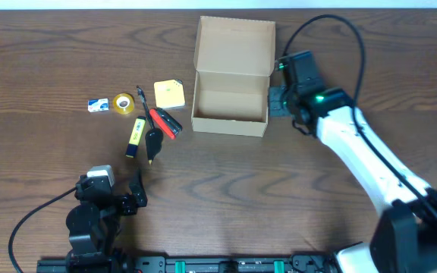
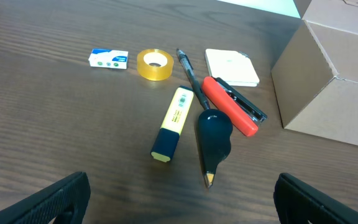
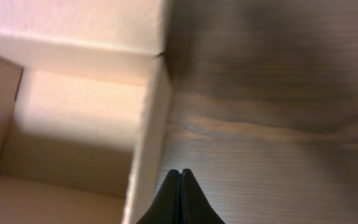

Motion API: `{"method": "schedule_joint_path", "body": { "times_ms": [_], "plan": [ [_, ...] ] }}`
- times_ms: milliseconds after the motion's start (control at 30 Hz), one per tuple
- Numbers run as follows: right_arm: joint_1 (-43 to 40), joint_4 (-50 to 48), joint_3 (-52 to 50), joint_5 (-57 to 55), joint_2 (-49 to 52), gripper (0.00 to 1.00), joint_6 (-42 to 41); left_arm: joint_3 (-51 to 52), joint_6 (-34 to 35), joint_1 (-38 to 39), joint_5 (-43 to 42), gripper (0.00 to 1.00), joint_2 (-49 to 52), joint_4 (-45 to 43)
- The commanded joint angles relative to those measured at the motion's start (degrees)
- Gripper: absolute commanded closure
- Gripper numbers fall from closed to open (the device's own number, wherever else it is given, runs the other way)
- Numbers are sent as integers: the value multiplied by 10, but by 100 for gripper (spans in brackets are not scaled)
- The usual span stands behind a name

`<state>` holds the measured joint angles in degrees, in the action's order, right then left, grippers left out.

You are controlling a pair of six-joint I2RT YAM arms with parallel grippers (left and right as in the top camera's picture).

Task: Pack container

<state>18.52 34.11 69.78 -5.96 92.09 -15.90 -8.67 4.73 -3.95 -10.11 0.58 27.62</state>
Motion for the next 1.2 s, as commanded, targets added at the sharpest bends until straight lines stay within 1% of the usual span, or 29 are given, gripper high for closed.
{"method": "schedule_joint_path", "body": {
  "times_ms": [0,167,200,267,333,367,400,433,533,600,667,733,767,800,833,933,1133,1167],
  "plan": [
    [-24,16,14,-8,-19,99,-3,9,6,2,0,5,-4,0],
    [-40,23,8,37,3,98,-14,9,6,2,0,4,-4,0],
    [-37,20,8,41,9,96,-15,9,6,2,0,5,-4,0],
    [-32,17,8,40,24,88,-19,9,6,2,0,5,-4,0],
    [-32,14,8,41,44,74,-20,9,6,2,0,5,-4,0],
    [-32,14,8,41,52,65,-24,9,6,2,0,4,-4,0],
    [-32,14,8,41,59,60,-25,9,6,2,0,5,-4,0],
    [-32,14,8,41,66,60,-25,9,6,2,0,5,-4,0],
    [-32,13,8,41,74,52,-25,9,6,2,0,4,-4,0],
    [-32,12,8,41,78,40,-25,9,6,2,0,5,-4,0],
    [-32,12,8,41,80,34,-25,9,6,2,0,4,-4,0],
    [-32,12,8,41,82,15,-25,9,6,2,0,5,-4,0],
    [-32,12,8,41,82,13,-25,9,6,2,0,4,-4,0],
    [-32,12,8,40,82,9,-25,9,6,2,0,5,-4,0],
    [-32,12,8,40,82,7,-25,9,6,2,0,5,-4,0],
    [-32,12,8,40,82,7,-25,9,6,2,0,5,-4,0],
    [-32,13,8,40,82,10,-25,9,6,2,0,5,-4,0],
    [-32,13,8,40,82,12,-25,9,6,2,0,5,-4,0]
  ]
}}
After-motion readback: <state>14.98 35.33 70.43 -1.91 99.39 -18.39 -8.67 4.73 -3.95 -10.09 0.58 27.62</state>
